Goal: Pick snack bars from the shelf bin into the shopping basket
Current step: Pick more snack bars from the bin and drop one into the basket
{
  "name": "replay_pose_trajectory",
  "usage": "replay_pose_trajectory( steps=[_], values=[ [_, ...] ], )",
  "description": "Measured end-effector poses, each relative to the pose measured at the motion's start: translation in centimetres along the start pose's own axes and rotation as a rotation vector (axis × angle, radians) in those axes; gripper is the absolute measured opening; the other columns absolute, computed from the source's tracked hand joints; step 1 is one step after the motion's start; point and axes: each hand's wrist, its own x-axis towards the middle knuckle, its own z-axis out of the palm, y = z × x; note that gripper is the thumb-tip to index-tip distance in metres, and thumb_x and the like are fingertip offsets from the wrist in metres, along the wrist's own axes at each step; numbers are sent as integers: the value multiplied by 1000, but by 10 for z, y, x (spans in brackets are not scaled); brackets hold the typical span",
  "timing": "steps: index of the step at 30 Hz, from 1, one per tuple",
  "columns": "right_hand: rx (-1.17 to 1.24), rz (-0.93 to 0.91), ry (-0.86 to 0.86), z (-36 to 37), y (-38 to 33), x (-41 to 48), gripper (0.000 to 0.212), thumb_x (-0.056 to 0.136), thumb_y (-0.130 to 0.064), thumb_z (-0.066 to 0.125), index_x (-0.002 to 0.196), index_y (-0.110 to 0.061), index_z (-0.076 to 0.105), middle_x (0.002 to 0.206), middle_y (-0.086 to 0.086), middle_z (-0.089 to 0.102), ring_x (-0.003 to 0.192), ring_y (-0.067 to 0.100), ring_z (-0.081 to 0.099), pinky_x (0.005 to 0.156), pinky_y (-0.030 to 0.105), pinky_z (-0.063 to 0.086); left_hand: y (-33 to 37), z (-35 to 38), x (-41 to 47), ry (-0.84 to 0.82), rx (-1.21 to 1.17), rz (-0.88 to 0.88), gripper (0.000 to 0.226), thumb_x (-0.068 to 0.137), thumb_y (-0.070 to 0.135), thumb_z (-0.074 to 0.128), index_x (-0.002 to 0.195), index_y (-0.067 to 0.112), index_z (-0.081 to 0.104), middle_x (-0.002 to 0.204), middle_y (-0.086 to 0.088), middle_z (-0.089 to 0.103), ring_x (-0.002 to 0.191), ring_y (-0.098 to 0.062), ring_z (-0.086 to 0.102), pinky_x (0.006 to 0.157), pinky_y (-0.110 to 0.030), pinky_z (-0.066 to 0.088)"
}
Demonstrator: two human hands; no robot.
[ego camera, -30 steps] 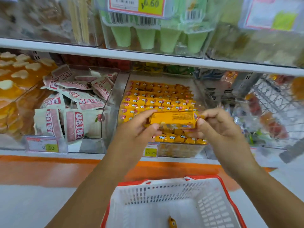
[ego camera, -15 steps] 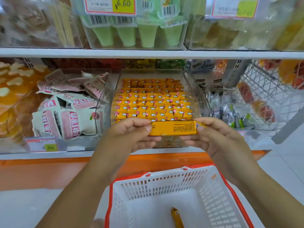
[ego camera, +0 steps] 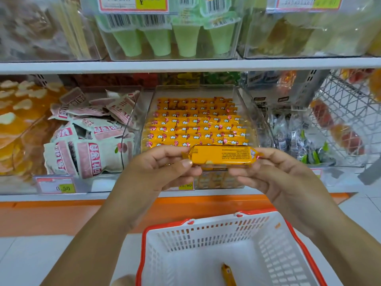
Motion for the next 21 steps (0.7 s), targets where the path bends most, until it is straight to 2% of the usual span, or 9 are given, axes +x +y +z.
replay_pose_trajectory(
  steps=[3,6,10,11,13,15,17,19,21],
  values=[
    [-66,-54,-6,1,2,1,6,63,-21,71,69,-21,70,79,4,72,83,28,73,74,29,60,-2,0,2,51,9,-1,7,67,26,69,71,21,72,79,-8,75,79,-22,74,70,-28,61],
    [-65,-90,4,-2,6,3,9,63,-28,73,60,-23,66,78,1,69,80,20,71,79,28,59,-5,5,3,105,40,27,12,74,27,67,64,21,67,75,8,71,78,-11,72,81,-33,61],
    [-168,-134,17,0,10,2,34,57,-47,85,71,-24,64,90,7,73,87,28,74,82,35,60,-9,15,4,223,73,55,15,95,13,57,80,8,58,74,-4,70,78,-19,75,84,-41,59],
    [-183,-152,43,1,10,1,38,57,-44,85,77,-22,62,91,7,74,84,30,74,81,38,60,-9,17,4,246,84,69,12,95,13,57,83,9,58,76,-6,72,76,-21,75,82,-41,59],
    [-197,-191,68,2,9,0,35,62,-32,77,85,-18,54,95,5,75,77,29,74,75,40,61,-9,21,2,275,47,95,4,93,11,60,89,11,59,78,-6,75,73,-22,74,74,-36,61],
    [-215,-220,66,4,10,-2,25,64,-31,72,83,-19,59,99,1,75,74,28,74,70,35,60,-8,24,0,300,7,123,6,91,8,62,89,13,64,77,-4,75,69,-20,74,64,-27,60],
    [-254,-227,77,4,12,-3,22,65,-40,75,81,-26,69,94,-2,74,74,28,74,71,34,60,-8,27,0,323,7,138,12,90,10,63,88,19,71,77,-1,76,69,-17,74,61,-22,59],
    [-279,-228,70,4,13,-3,36,64,-53,77,89,-28,73,97,1,75,80,30,74,77,37,60,-8,27,0,302,15,128,13,86,21,63,94,25,72,82,-1,77,75,-16,75,63,-21,59],
    [-251,-213,31,3,12,-4,41,62,-52,81,94,-28,73,100,8,75,87,32,74,79,35,60,-8,25,0,254,-4,103,24,75,26,66,98,25,71,87,-2,78,80,-16,75,64,-21,59]
  ],
)
